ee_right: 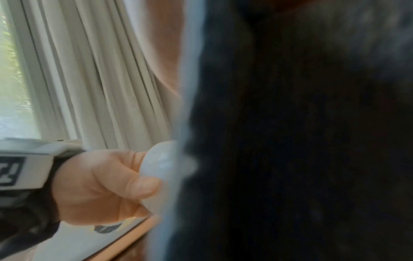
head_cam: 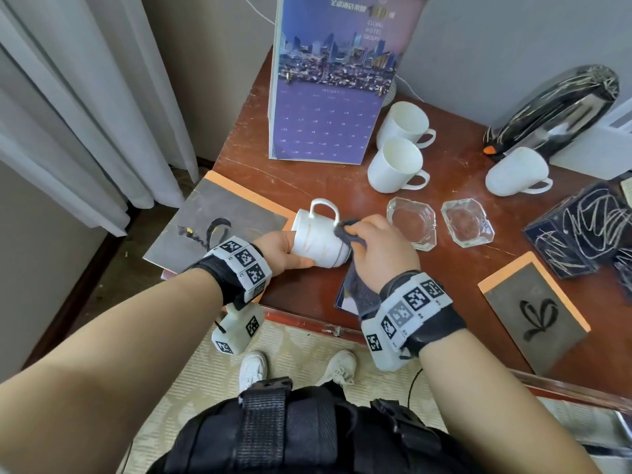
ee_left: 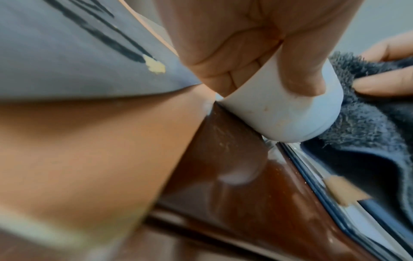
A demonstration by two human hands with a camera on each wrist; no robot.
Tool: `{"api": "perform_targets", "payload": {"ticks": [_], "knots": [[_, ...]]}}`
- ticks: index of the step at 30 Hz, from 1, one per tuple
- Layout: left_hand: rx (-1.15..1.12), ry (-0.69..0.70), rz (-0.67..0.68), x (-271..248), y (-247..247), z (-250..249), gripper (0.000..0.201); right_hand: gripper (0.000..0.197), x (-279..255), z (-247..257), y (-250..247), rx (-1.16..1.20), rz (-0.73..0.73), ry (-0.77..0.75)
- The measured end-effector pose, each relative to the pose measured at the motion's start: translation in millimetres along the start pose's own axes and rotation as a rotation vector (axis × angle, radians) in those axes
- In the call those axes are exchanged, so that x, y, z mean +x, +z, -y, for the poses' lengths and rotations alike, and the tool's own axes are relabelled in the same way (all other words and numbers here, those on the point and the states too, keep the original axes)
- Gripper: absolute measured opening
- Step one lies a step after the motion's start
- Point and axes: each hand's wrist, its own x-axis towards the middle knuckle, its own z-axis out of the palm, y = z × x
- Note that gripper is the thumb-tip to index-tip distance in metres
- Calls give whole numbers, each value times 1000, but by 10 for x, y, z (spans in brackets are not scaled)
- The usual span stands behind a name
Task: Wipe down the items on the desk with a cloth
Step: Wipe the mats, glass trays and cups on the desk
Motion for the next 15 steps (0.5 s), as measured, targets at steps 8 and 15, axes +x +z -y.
{"api": "perform_targets", "payload": {"ticks": [8, 15], "knots": [[168, -78, -26, 21, -16, -38, 26, 46, 77, 395, 201, -73, -1, -204], [63, -17, 15, -26, -47, -112, 36, 41, -57, -89, 62, -60, -25, -46]]}}
